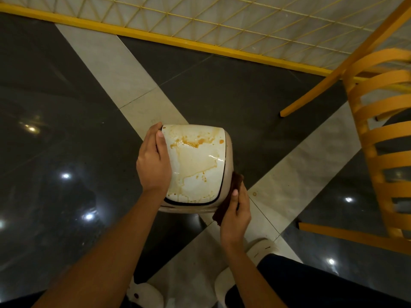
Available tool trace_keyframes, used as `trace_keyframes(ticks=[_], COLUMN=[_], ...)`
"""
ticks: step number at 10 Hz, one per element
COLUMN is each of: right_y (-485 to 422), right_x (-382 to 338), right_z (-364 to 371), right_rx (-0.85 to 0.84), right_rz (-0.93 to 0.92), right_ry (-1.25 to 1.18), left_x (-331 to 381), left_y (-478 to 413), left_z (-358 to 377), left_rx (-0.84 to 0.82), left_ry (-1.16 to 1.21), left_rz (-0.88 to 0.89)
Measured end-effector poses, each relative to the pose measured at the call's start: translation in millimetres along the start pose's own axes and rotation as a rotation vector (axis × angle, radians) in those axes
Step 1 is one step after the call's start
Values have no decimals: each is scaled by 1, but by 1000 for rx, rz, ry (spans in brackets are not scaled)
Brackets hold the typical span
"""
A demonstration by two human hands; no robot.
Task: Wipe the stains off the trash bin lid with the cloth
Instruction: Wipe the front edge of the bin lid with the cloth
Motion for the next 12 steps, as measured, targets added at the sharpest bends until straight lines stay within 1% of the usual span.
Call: trace_keyframes(ticks=[1,2,3,4,6,7,8,9,10,11,12], right_y=[-20,-70,-117,-134,-74,-81,-114,-142,-138,-116,-122], right_x=[-17,-19,-28,-39,-18,-22,-32,-44,-48,-38,-40], right_z=[8,28,51,67,29,33,55,74,70,54,58], right_rx=[-107,-262,-400,-451,-325,-317,-371,-477,-522,-480,-491], right_rz=[-78,48,136,103,-75,-68,18,54,28,-22,-24], right_ry=[25,125,146,137,75,100,142,201,208,139,159], left_x=[1,2,4,4,2,2,1,0,0,0,2], left_y=[0,-1,0,1,0,-1,-1,-1,0,0,-1], left_z=[0,0,-1,-1,-1,-1,0,0,0,0,0], left_rx=[4,6,12,7,6,4,-4,-4,1,2,-2], left_ry=[-2,-9,-17,-20,-24,-18,-16,-14,-11,-8,-5], left_rz=[2,3,3,-4,-7,-5,-8,-11,-14,-13,-7])
Point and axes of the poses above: each hand's wrist, its own y-axis away from the middle knuckle, its own z-axis out of the palm, x = y × z, the point moved 8 cm from there along -y, towards the middle knuckle, and after that the axes turned 3 degrees about -z, right-handed, at the moved point
